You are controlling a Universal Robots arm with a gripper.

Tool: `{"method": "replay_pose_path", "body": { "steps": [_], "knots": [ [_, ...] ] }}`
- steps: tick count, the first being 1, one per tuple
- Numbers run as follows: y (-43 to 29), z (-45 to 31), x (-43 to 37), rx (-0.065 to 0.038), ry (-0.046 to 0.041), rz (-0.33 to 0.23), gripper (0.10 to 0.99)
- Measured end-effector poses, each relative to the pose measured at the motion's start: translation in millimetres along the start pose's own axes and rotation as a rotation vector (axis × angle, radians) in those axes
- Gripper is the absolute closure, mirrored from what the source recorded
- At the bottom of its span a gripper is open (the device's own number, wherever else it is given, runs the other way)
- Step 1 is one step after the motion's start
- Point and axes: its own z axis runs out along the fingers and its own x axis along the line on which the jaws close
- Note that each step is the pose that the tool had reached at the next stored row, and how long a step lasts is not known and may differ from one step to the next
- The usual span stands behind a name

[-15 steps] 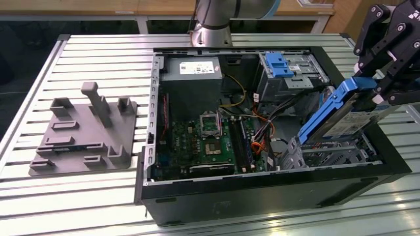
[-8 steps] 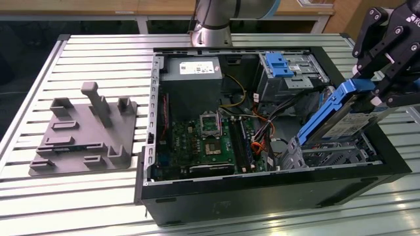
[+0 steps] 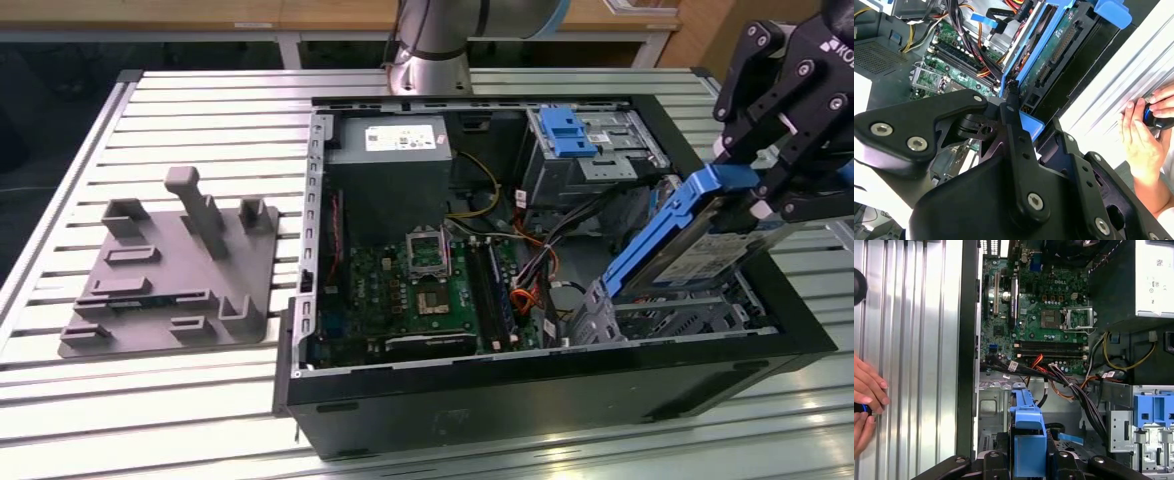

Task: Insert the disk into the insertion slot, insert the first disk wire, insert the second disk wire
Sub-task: 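Insert the disk into the insertion slot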

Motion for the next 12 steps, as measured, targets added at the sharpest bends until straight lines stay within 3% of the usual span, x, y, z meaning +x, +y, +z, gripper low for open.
{"method": "replay_pose_path", "body": {
  "steps": [12],
  "knots": [
    [-0.9,6.0,0.7,0.000,0.0001,0.000,0.722]
  ]
}}
